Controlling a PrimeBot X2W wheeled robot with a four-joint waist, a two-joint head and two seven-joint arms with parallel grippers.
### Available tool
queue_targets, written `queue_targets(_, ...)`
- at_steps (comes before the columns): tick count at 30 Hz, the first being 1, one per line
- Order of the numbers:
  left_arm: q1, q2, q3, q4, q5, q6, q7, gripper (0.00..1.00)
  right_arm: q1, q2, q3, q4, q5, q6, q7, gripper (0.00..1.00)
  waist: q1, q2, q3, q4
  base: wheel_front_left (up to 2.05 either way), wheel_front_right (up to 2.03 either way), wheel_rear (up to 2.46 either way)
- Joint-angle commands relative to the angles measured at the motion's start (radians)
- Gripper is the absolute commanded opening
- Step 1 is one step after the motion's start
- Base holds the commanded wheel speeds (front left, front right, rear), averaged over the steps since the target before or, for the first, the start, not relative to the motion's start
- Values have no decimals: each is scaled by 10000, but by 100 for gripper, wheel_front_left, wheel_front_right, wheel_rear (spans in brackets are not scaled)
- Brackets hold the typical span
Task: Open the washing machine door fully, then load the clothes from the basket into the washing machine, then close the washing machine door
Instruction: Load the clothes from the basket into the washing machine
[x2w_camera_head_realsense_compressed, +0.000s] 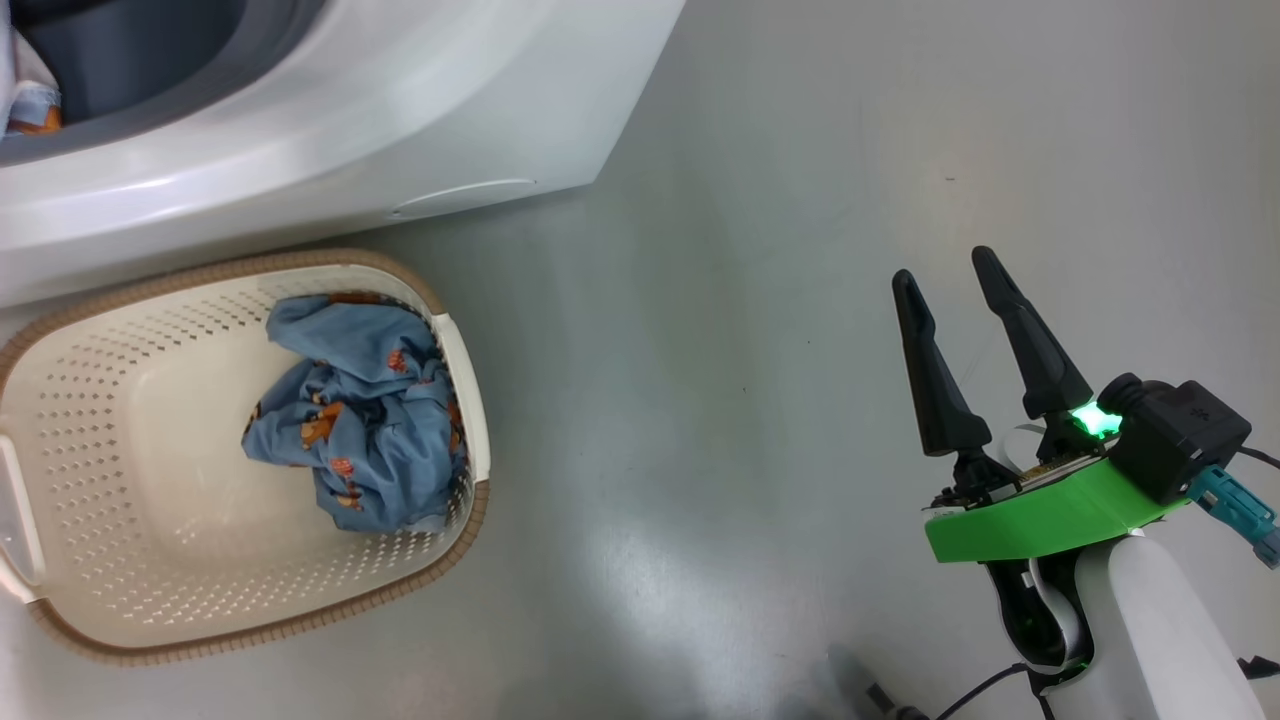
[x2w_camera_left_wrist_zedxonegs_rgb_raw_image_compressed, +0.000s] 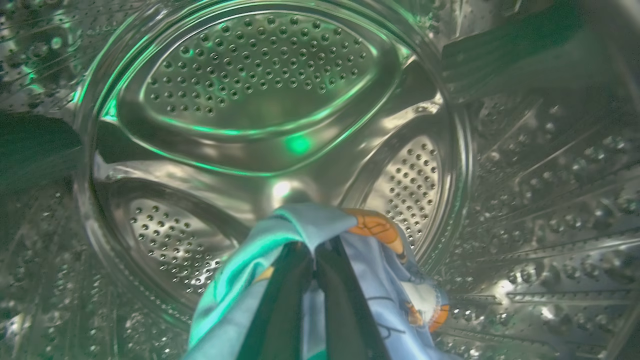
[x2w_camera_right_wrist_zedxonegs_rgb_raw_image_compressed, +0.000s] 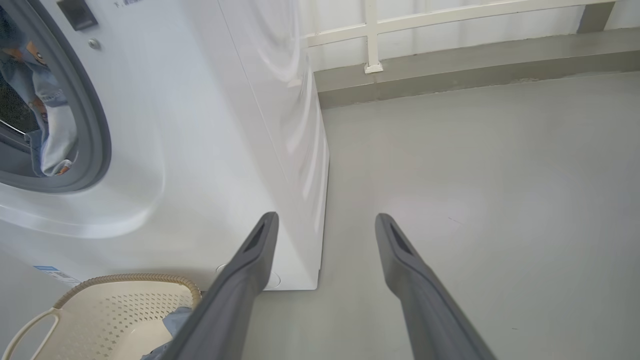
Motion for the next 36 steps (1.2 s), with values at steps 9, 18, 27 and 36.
queue_targets(9,439,105,222,1355,344,-106,-49,0,9,67,245,-216,29,85,-74,100,0,-1,56,26,0,0,0)
queue_targets(18,-422,202,-1110,4318,-337,-111,58,100,52,87,258,-187,37,85,-74,100,0,-1,-31,55,0,0,0)
queue_targets(27,-939,236,-2034,5252,-1046,-112,-14,100,19,116,249,-183,43,85,-74,100,0,-1,-36,65,0,0,0)
queue_targets(36,-724,334,-2458,4936,-1851,-112,-45,100,24,74,209,-181,37,85,-74,100,0,-1,-118,130,0,0,0)
